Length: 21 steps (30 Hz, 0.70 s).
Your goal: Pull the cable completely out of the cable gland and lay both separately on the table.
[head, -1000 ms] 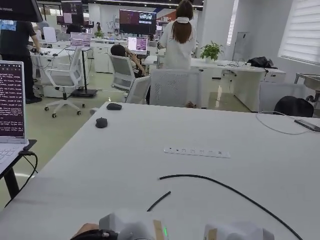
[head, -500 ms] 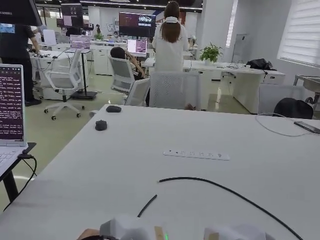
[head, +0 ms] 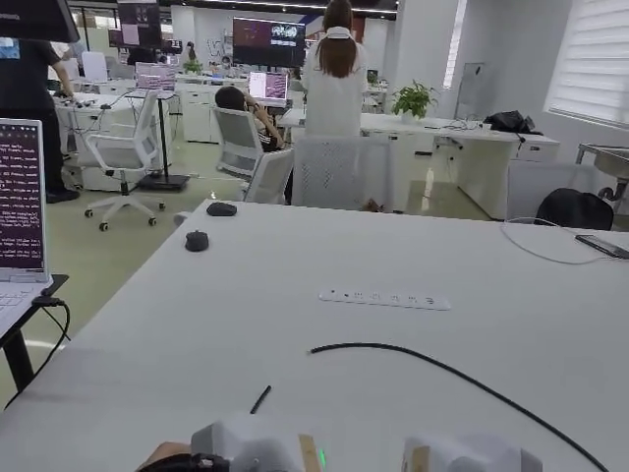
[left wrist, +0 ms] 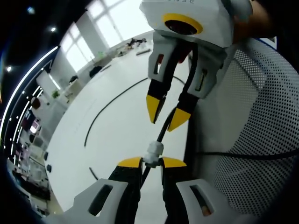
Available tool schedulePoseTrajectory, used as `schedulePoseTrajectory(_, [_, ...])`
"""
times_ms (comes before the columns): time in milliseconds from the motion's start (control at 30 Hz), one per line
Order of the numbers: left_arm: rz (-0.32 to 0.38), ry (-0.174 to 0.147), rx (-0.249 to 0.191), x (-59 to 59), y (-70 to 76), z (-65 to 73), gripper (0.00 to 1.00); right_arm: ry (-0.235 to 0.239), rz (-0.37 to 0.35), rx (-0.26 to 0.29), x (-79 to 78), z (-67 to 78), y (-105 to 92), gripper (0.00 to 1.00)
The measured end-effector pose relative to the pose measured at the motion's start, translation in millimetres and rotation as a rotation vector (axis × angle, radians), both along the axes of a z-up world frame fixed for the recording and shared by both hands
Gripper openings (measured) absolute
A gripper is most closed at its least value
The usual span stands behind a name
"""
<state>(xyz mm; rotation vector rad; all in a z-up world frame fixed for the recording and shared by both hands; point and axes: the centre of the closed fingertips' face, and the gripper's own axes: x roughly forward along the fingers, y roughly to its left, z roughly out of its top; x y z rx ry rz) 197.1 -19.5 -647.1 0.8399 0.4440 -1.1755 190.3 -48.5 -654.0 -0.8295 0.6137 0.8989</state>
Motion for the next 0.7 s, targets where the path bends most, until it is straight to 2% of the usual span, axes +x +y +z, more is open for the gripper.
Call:
schedulePoseTrajectory(100, [-0.021,-0.001,-0.006,-4.2,-4.1,0.4,0.16,-0.007,0.036,0.013,-5.4,3.0,7.1,0.14])
schedulePoseTrajectory(167, [-0.024,-0.002,-0.005,-4.5,-5.0,0.5,0.16,0.001,0.048,0.012,-6.9,1.2,6.9,0.06])
schedulePoseTrajectory(200, [-0.024,-0.005,-0.007,-3.9,-5.2,1.1,0.16,0.022,0.051,0.018,-9.3,-1.3,7.1,0.03])
schedulePoseTrajectory(233, [-0.016,-0.001,-0.011,-3.1,-4.9,1.4,0.16,0.019,0.038,0.013,-7.6,-2.0,5.2,0.03])
schedulePoseTrajectory(300, [0.001,-0.005,-0.01,0.2,-2.2,1.1,0.16,0.013,-0.002,-0.021,-3.0,-3.9,-4.1,0.03])
schedulePoseTrajectory(367, [0.02,-0.002,-0.015,3.5,0.6,1.9,0.16,0.009,-0.036,-0.086,0.5,-8.6,-17.0,0.03])
schedulePoseTrajectory(400, [0.024,0.003,-0.019,3.7,0.9,2.0,0.16,0.016,-0.06,-0.12,1.2,-12.3,-24.3,0.03])
schedulePoseTrajectory(467, [0.025,0.0,-0.016,3.4,1.1,1.8,0.16,0.036,-0.074,-0.153,0.4,-17.9,-30.7,0.03])
schedulePoseTrajectory(533, [0.018,0.002,-0.013,1.8,-0.2,1.0,0.16,0.039,-0.067,-0.144,0.3,-18.0,-28.6,0.05])
schedulePoseTrajectory(567, [0.013,-0.001,-0.009,1.3,-0.6,0.6,0.16,0.037,-0.055,-0.127,-0.5,-16.9,-24.3,0.11])
schedulePoseTrajectory(600, [0.005,-0.002,-0.009,-0.1,-1.6,0.7,0.16,0.026,-0.021,-0.07,-1.7,-12.3,-10.8,0.14])
schedulePoseTrajectory(633, [0.002,-0.001,-0.011,-0.8,-2.3,0.9,0.16,0.024,-0.003,-0.04,-4.2,-7.9,-3.1,0.16])
schedulePoseTrajectory(700, [-0.012,-0.005,-0.013,-2.1,-4.0,1.6,0.16,0.0,0.047,-0.018,-6.4,-2.5,6.4,0.16])
